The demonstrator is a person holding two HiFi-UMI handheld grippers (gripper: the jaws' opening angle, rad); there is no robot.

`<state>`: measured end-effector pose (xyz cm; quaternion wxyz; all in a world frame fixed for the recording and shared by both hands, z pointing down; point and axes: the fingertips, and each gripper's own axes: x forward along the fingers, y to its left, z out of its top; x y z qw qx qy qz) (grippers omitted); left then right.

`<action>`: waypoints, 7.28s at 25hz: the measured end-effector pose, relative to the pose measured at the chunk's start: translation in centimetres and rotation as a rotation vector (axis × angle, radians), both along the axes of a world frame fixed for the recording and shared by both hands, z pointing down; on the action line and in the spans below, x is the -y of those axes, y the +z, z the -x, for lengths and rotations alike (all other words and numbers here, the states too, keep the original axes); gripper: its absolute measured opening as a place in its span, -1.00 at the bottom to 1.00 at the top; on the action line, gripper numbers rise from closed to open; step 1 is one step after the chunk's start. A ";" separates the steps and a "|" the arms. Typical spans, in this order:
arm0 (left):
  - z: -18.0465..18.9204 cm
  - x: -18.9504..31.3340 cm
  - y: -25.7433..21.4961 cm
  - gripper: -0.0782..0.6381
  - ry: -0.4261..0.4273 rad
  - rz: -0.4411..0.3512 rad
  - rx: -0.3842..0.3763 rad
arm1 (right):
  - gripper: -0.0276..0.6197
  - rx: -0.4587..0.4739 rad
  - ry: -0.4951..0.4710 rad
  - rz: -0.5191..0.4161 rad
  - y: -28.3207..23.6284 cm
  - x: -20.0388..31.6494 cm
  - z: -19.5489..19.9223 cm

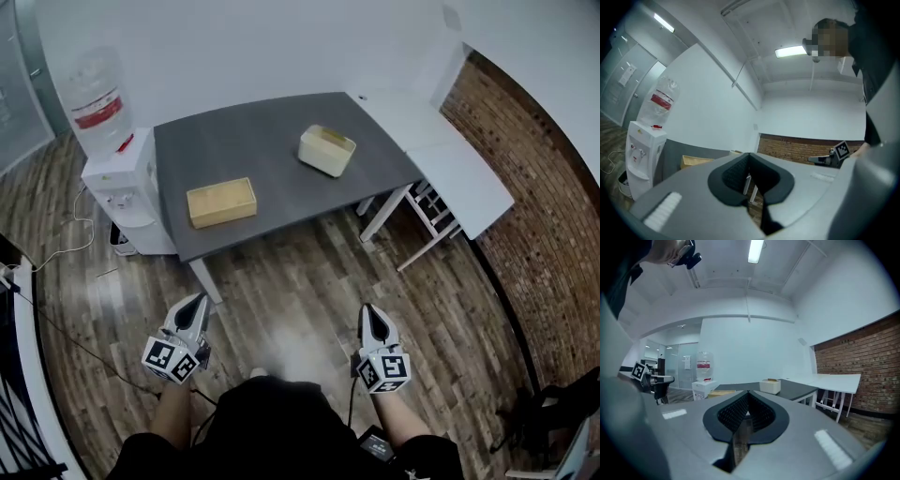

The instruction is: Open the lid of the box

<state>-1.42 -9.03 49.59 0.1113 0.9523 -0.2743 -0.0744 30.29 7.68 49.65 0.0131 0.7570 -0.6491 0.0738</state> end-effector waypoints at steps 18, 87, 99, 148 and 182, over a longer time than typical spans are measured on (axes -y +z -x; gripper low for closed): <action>5.3 2.3 2.5 -0.78 -0.224 0.047 0.021 | -0.91 -0.007 -0.303 0.092 0.5 11.2 4.7; -1.6 31.8 15.3 -0.50 -0.327 0.515 0.279 | -0.91 0.032 -0.535 0.341 10.6 44.4 6.1; -2.0 31.9 16.0 -0.53 -0.299 0.552 0.285 | -0.66 0.105 -0.540 0.418 13.0 44.9 7.0; -1.5 32.0 16.3 -0.60 -0.404 0.653 0.302 | -0.71 0.165 -0.464 0.544 15.7 45.6 3.2; -1.2 32.2 16.3 -0.61 -0.454 0.644 0.269 | -0.75 0.163 -0.362 0.528 15.7 45.2 -2.6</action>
